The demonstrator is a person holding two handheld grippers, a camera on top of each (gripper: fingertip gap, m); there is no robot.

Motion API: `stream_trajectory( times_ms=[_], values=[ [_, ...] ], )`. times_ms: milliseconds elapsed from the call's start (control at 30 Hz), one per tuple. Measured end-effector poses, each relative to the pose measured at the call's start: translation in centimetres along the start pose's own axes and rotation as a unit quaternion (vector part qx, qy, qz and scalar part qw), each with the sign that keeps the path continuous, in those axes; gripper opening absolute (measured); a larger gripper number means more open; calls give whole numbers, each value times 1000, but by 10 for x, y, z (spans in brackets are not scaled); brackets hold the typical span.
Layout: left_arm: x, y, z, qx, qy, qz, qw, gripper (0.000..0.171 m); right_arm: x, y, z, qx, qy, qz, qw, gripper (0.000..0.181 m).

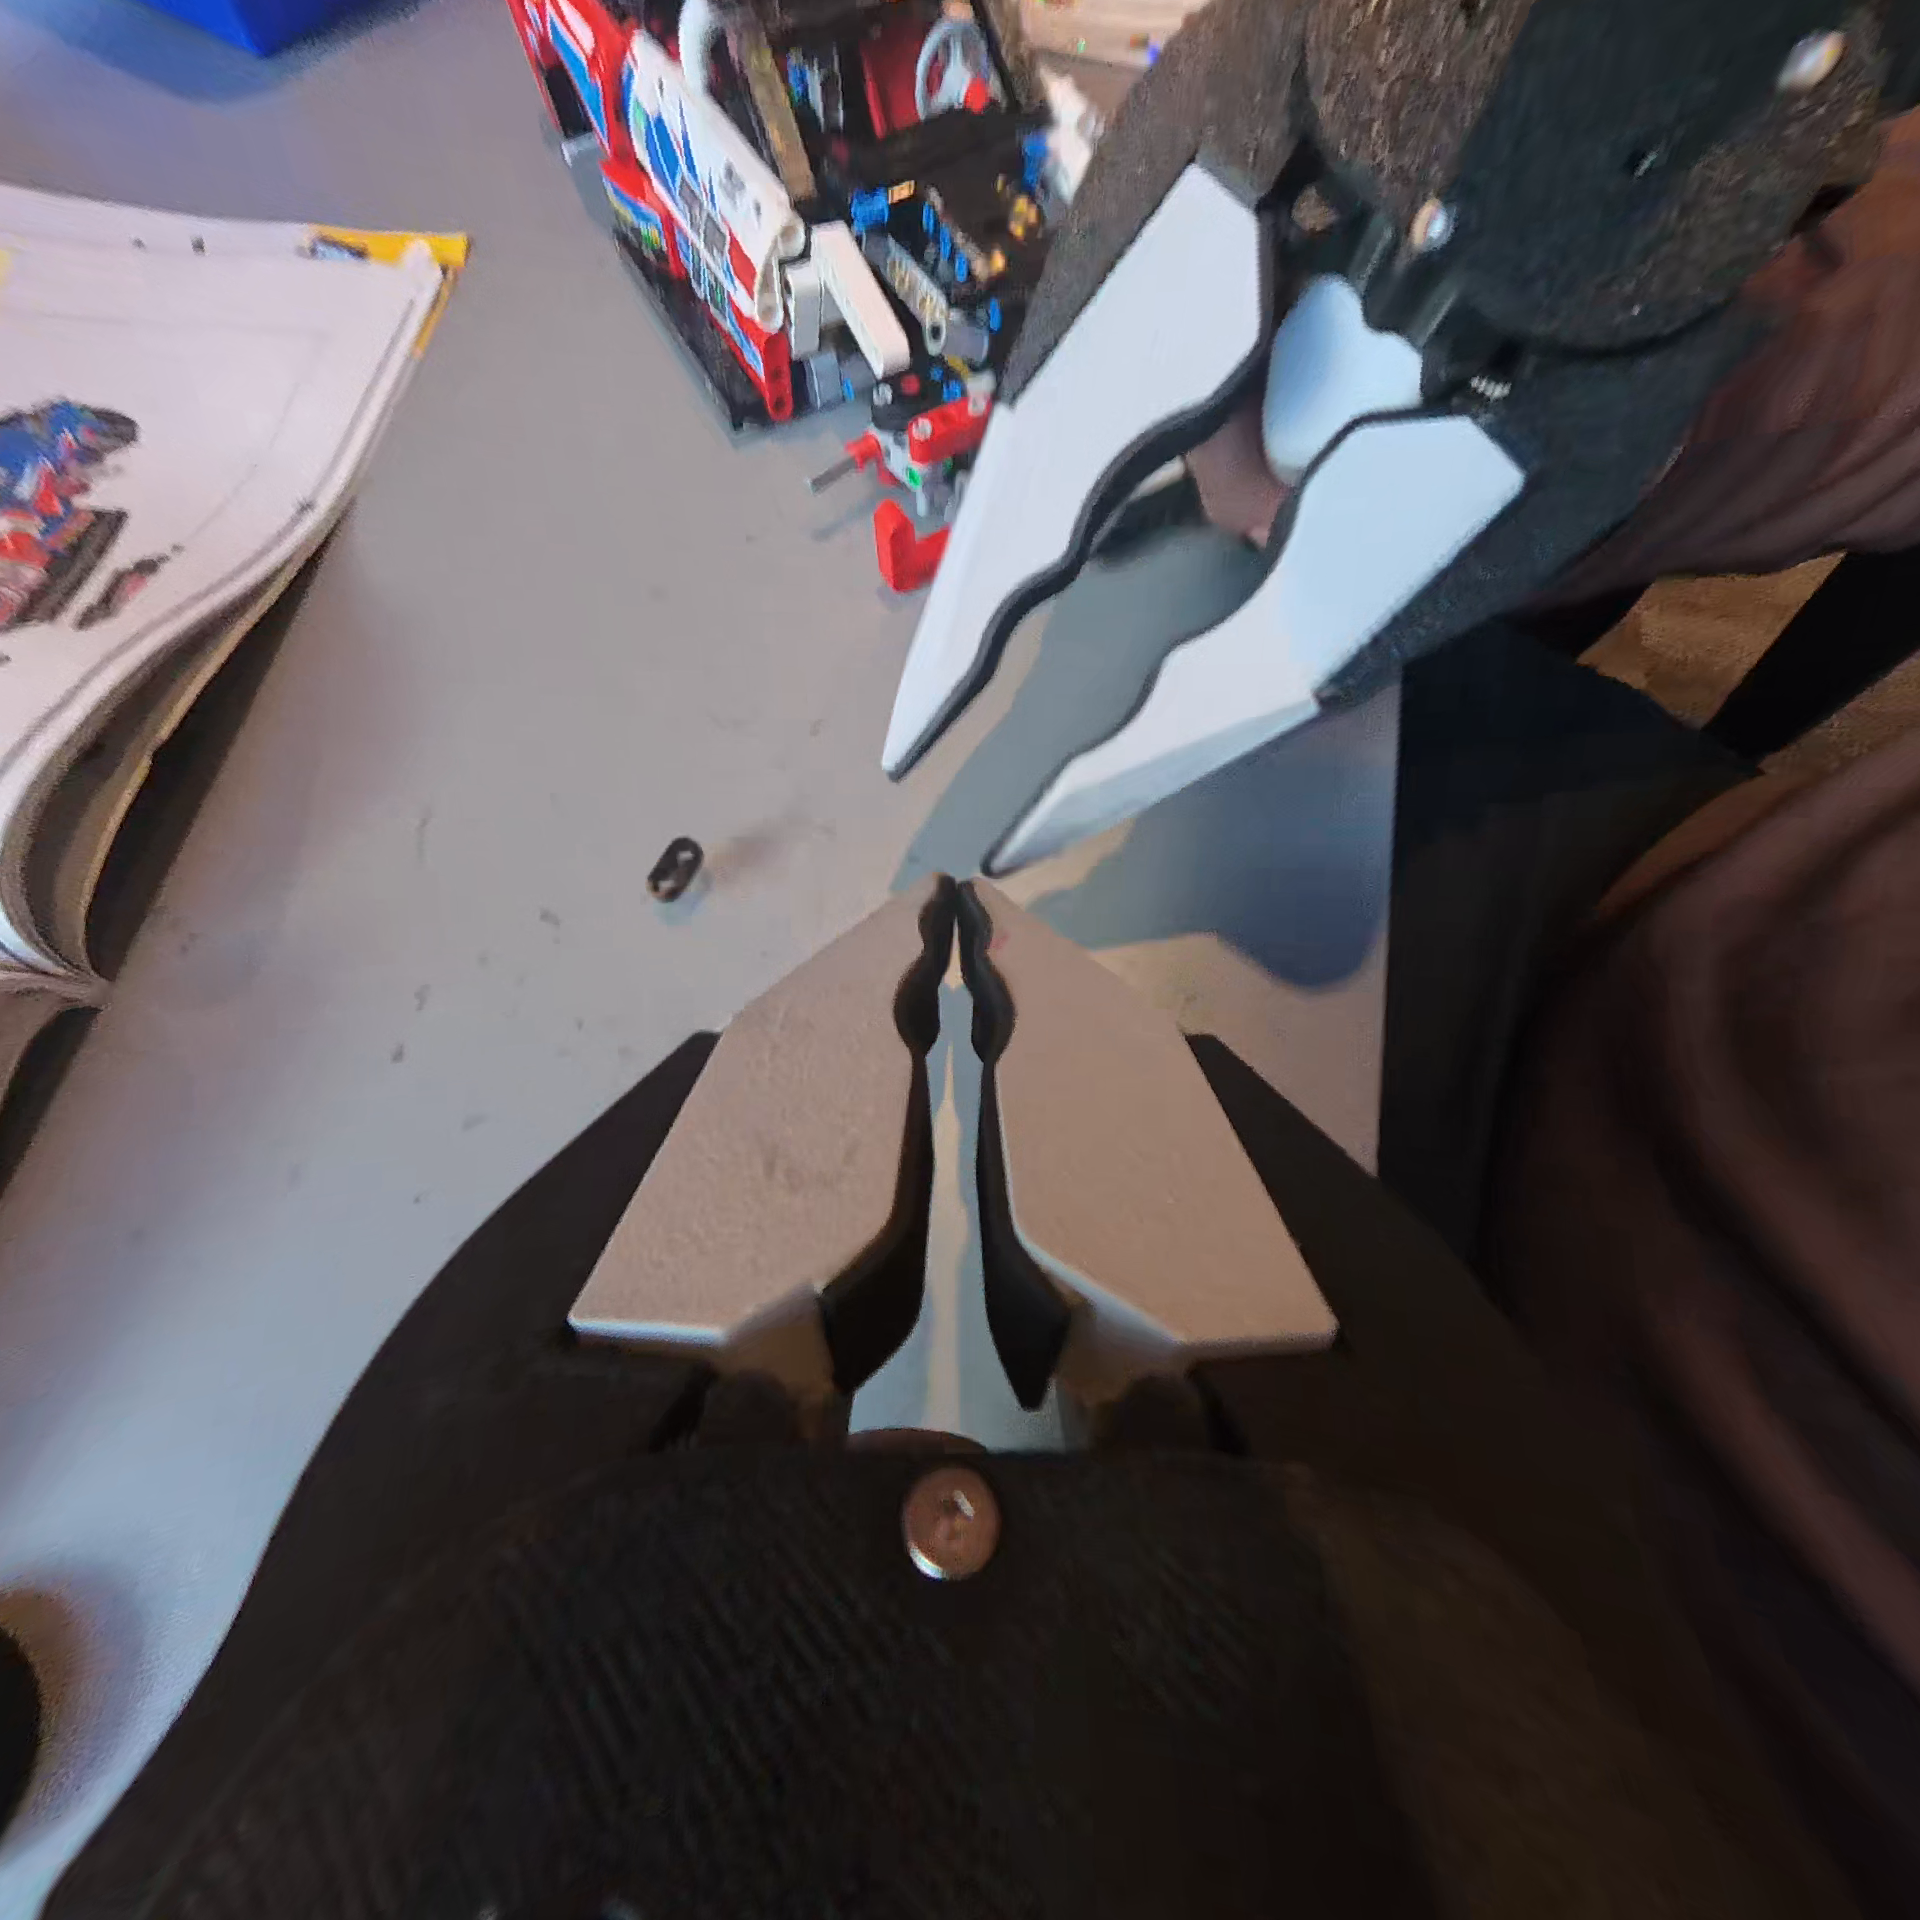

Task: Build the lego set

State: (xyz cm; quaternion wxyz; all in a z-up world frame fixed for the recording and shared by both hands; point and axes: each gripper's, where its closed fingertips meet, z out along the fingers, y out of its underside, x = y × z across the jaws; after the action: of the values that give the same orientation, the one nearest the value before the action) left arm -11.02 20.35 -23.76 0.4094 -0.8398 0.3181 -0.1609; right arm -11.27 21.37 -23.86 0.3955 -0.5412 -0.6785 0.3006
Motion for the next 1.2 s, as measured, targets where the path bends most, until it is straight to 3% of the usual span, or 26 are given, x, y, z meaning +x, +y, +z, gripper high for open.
stream_trajectory(
  times_ms=[400,533,733,933,1200],
  values=[
    [-13,12,-6,-12,-25,-26,999,0,11,3,-3,-7,45,4,999,17],
    [-29,9,-1,-29,-49,-26,998,3,8,7,-5,-16,39,-11,999,16],
    [-62,4,16,-74,-81,-10,994,12,31,20,-9,-35,62,20,997,13],
    [-70,8,38,-119,-71,-3,990,18,33,16,-15,-19,70,13,997,12],
    [-73,9,41,-136,-56,12,989,19,19,8,-12,-5,58,-6,998,11]
  ],
)
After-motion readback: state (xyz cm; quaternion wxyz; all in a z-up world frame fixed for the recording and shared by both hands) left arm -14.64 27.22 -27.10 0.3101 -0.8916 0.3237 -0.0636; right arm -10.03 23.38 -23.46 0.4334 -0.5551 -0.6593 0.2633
